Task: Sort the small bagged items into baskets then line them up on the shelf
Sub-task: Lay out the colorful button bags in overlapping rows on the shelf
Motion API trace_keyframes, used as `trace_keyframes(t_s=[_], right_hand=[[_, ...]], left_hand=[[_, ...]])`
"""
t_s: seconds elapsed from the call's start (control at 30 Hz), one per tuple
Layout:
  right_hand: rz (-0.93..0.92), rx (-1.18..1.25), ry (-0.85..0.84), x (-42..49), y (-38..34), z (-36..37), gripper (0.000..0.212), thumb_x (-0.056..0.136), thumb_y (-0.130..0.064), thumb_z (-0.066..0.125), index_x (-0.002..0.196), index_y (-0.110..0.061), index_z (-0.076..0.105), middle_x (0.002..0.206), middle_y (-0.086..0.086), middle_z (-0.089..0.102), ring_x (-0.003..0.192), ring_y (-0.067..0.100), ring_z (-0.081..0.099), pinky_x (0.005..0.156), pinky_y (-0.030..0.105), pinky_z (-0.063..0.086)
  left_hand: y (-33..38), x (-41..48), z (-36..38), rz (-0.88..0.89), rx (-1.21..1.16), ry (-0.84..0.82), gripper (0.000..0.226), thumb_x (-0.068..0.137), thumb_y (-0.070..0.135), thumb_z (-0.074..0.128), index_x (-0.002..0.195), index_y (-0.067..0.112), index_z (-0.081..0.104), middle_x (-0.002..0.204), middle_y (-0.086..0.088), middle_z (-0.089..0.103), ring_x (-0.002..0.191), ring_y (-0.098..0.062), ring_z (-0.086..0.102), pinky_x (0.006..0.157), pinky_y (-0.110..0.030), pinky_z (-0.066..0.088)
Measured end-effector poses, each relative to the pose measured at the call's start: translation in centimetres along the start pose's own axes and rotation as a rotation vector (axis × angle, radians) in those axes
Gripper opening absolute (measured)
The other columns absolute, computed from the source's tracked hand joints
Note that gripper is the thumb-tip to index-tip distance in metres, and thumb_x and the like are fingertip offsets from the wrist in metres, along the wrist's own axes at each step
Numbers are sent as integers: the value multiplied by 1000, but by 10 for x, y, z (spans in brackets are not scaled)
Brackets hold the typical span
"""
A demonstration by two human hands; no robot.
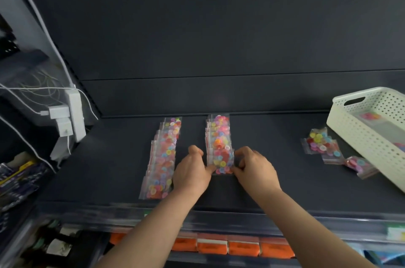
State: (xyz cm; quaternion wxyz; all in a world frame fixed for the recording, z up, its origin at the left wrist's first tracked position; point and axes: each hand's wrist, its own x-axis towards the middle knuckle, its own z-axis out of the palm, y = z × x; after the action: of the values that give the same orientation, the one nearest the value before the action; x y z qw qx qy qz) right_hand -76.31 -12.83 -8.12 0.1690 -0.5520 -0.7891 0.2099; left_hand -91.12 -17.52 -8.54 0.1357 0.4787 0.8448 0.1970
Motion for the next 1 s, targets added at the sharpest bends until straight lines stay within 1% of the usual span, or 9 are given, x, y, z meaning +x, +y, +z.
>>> trace_keyframes(t_s=[0.07,0.13,0.27,0.33,0.43,0.63,0.77,0.9,1.0], right_hand=[[-39,-54,8,-1,1,-2,21,89,-35,61,108,-28,57,99,-10,57,85,12,57,62,25,45],[-72,-113,35,-2,5,-5,19,91,-32,55,110,-30,59,104,-9,58,96,13,57,67,26,46],[-88,-269,53,-1,22,-16,25,96,-27,44,114,-32,60,110,-8,59,106,15,54,80,28,43],[-68,-313,69,-2,36,-24,26,96,-25,43,113,-33,62,110,-8,60,106,16,54,82,29,43],[-27,-361,86,-6,60,-39,26,96,-24,43,111,-33,62,108,-8,60,105,16,55,81,30,43],[92,-441,123,-15,116,-82,24,94,-26,47,111,-33,63,115,-7,60,110,18,53,83,32,42],[131,-455,153,-22,146,-100,25,94,-28,46,117,-31,58,114,-5,58,109,19,50,86,32,42],[137,-430,148,-25,162,-105,26,95,-31,44,118,-28,57,112,-5,56,111,19,48,87,31,42],[125,-406,144,-25,167,-106,27,96,-31,43,116,-27,60,112,-4,57,112,19,49,88,32,42]], left_hand=[[2,2,-2,16,-5,29,47,85,49,67,115,21,42,94,5,66,83,-15,65,56,-26,44],[6,4,-4,61,11,50,35,89,44,65,110,24,45,91,8,65,78,-12,63,53,-23,42],[29,6,1,156,-10,20,9,91,34,62,95,27,57,92,11,65,83,-11,63,67,-32,55],[47,7,8,208,-3,-23,6,91,34,62,92,28,60,91,11,66,84,-11,63,68,-33,54],[76,6,21,257,4,-77,6,91,34,63,93,29,61,94,11,67,89,-11,62,67,-27,47],[142,5,54,348,-1,-175,17,92,36,62,105,26,62,105,9,67,100,-15,61,74,-29,47],[192,14,77,413,-10,-198,29,92,37,62,118,24,58,116,4,63,107,-18,59,84,-37,52],[224,25,98,355,102,-182,54,90,48,62,133,17,50,134,-5,50,124,-25,46,94,-39,46],[227,28,106,295,143,-200,59,87,49,65,133,15,50,137,-8,44,126,-27,40,96,-39,45]])
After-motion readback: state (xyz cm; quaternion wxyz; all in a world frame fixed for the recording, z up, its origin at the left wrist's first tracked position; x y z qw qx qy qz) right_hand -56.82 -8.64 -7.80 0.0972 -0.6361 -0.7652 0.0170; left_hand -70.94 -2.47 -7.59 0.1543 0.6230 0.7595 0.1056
